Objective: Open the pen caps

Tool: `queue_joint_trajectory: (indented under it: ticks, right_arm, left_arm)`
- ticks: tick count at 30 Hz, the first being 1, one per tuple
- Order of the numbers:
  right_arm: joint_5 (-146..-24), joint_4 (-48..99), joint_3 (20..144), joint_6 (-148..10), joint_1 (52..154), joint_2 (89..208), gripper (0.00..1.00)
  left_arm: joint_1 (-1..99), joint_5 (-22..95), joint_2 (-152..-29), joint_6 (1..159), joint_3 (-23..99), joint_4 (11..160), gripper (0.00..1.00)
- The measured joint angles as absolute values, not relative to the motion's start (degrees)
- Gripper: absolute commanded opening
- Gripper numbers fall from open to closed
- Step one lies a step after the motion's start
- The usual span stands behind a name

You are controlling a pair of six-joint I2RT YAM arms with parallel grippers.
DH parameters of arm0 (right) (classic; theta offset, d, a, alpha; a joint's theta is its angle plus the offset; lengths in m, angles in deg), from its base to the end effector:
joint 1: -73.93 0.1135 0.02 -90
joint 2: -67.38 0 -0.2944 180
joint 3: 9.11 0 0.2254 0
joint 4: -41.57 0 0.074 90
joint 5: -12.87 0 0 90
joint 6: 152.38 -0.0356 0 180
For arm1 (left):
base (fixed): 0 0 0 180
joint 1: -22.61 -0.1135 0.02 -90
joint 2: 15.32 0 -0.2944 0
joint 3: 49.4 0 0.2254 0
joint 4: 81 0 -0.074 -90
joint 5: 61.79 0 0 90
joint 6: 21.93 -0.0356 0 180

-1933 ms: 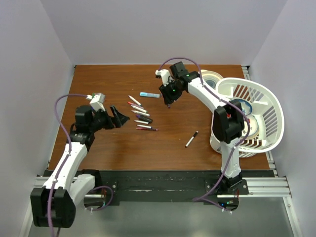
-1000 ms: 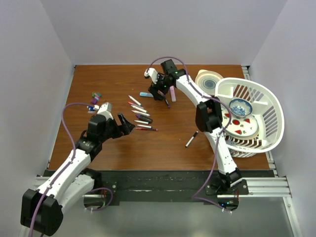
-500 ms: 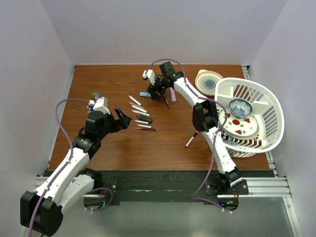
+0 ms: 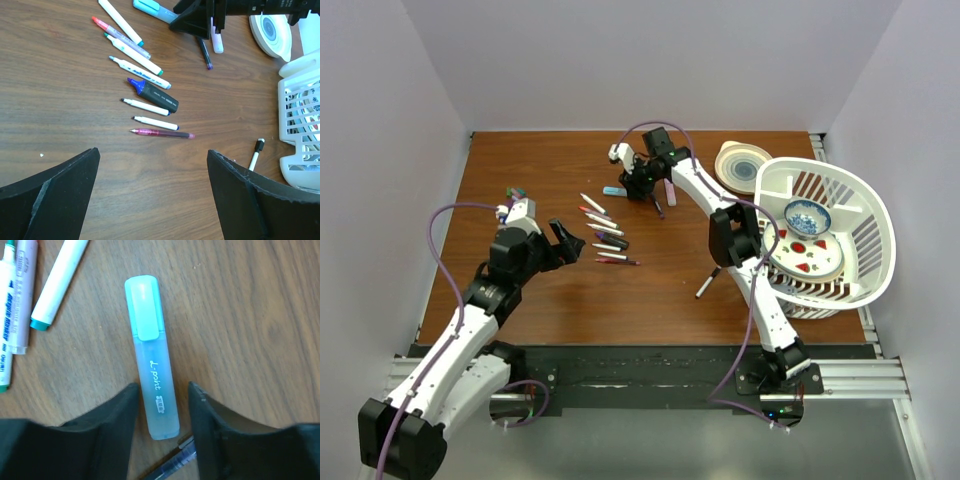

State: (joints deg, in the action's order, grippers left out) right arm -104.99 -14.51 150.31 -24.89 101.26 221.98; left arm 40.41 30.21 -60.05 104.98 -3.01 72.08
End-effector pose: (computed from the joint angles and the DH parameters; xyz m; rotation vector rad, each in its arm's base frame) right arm 0.5046 0.2795 0.1764 -1.4523 1.9000 0.5144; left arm 0.1284 -0.0425 0.2805 -0.3211 2.0457 -0.6352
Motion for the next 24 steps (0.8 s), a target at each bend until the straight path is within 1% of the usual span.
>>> queue_joint_trajectory:
  ticks: [1,3,4,6,7,9,12,17,21,24]
  right_arm:
    - [-105.1,-14.5,150.3,-24.9,101.3,222.0,0.35]
    - [-105.4,-14.5,149.8,-25.0,101.3,222.0,0.28]
    - [-105.5,-14.3,149.6,-25.1,101.3,221.9,0.22]
    - [-105.5,-13.6,148.6,-25.2,101.3,221.5,0.16]
    - [-105.4,-13.2,147.8,-25.3,101.3,221.0,0.08]
    - [-105.4,-12.6,145.7,-25.5,101.3,219.8,0.0]
    - [-105.6,-12.4,141.7,-26.8,101.2,217.3,0.0]
    - [-106.9,-10.5,130.7,-33.0,101.2,210.8,0.0]
    - [-107.8,-9.2,122.9,-39.7,101.2,205.1,0.0]
    - [-108.9,-7.6,116.1,-44.4,101.2,198.5,0.0]
  left_arm:
    - [40.4,30.2,-60.0,105.0,-3.0,71.9,0.94]
    - [40.4,30.3,-59.8,105.0,-3.0,71.8,0.94]
    - [40.4,30.4,-59.8,105.0,-3.0,71.8,0.94]
    - [40.4,30.6,-59.6,105.2,-3.0,71.8,0.94]
    - [40.4,30.8,-59.5,105.4,-3.0,71.8,0.94]
    - [40.4,31.2,-59.2,105.9,-3.0,71.8,0.94]
    - [40.4,32.1,-58.3,106.8,-3.5,72.3,0.95]
    - [40.4,35.1,-58.0,109.1,-5.1,74.5,0.95]
    - [40.4,38.7,-59.9,111.6,-5.8,78.8,0.96]
    - [40.4,41.6,-62.0,114.6,-6.8,84.6,0.96]
